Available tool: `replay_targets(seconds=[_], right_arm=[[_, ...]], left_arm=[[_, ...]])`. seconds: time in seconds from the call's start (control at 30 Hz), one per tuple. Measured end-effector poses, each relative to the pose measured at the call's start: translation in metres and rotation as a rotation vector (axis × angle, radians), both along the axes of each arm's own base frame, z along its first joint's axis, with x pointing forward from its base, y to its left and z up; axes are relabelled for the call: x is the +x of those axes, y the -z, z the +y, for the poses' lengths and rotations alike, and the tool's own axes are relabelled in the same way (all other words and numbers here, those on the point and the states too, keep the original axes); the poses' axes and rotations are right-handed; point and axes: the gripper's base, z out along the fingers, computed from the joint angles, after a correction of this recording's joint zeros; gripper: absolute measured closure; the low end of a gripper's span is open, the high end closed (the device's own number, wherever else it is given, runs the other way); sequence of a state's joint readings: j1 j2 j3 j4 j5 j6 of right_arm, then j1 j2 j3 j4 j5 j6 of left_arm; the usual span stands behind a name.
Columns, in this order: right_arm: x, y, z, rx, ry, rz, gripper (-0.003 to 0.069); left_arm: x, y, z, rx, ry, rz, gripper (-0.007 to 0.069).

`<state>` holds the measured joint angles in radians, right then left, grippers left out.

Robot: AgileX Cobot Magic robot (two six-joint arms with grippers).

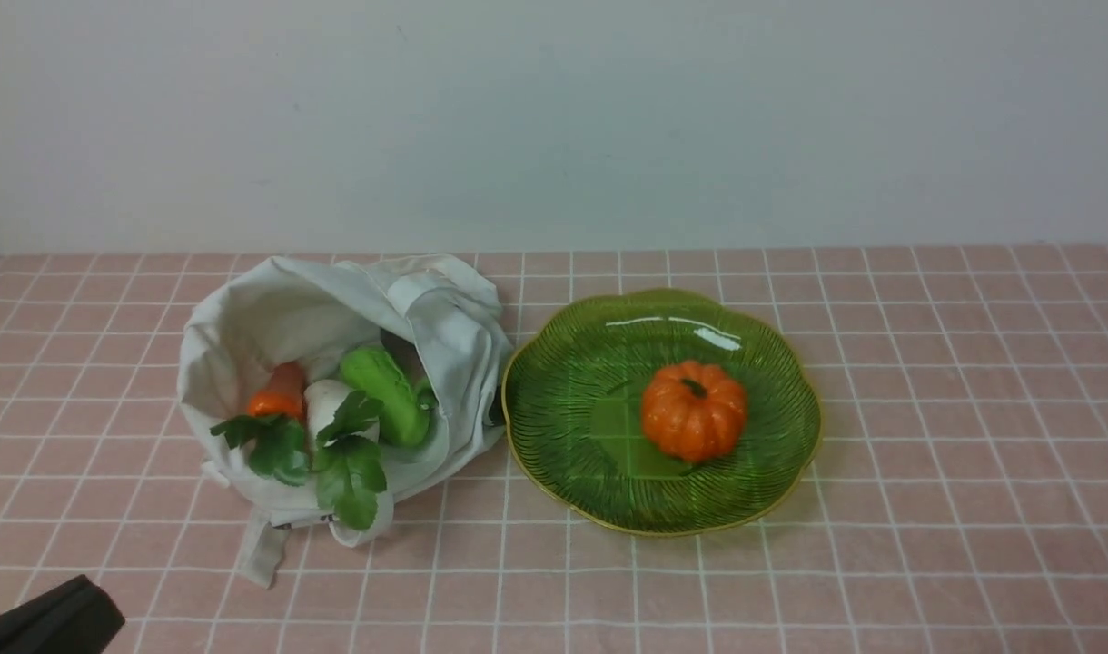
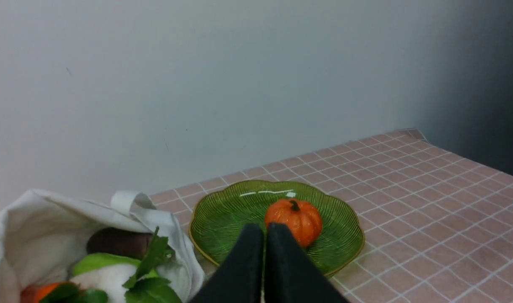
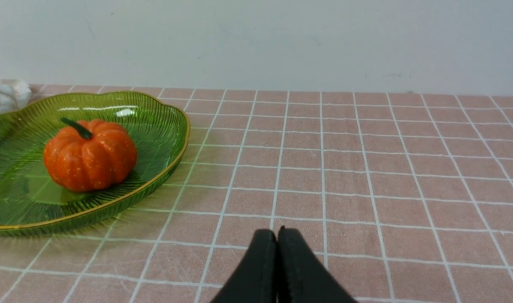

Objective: Take vegetables from bag on pink coffee tablecloth place on plate.

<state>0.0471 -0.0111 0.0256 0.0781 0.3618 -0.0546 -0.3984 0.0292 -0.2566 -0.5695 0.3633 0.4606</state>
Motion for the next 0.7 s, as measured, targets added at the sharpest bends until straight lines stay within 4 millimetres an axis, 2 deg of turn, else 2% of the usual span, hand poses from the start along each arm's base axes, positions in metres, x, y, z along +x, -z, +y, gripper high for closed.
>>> replay_targets(seconds=[0.2,0.37,0.63,0.7], right_arm=[[0.0,0.0,0.0,0.0,0.0,0.0,0.0673],[0.0,0.0,0.0,0.0,0.0,0.0,0.0673],[0.0,0.0,0.0,0.0,0.0,0.0,0.0673],[0.0,0.0,0.0,0.0,0.0,0.0,0.0673]], left_arm=[[0.003,0.009,-0.001,0.015,-0.002,0.023,0.0629],[0.008,0.026,-0.001,0.078,-0.025,0.053,0.0629],[0.02,0.056,0.016,0.182,-0.31,0.145,0.0629],[0.023,0.07,0.023,0.203,-0.423,0.19,0.0629]])
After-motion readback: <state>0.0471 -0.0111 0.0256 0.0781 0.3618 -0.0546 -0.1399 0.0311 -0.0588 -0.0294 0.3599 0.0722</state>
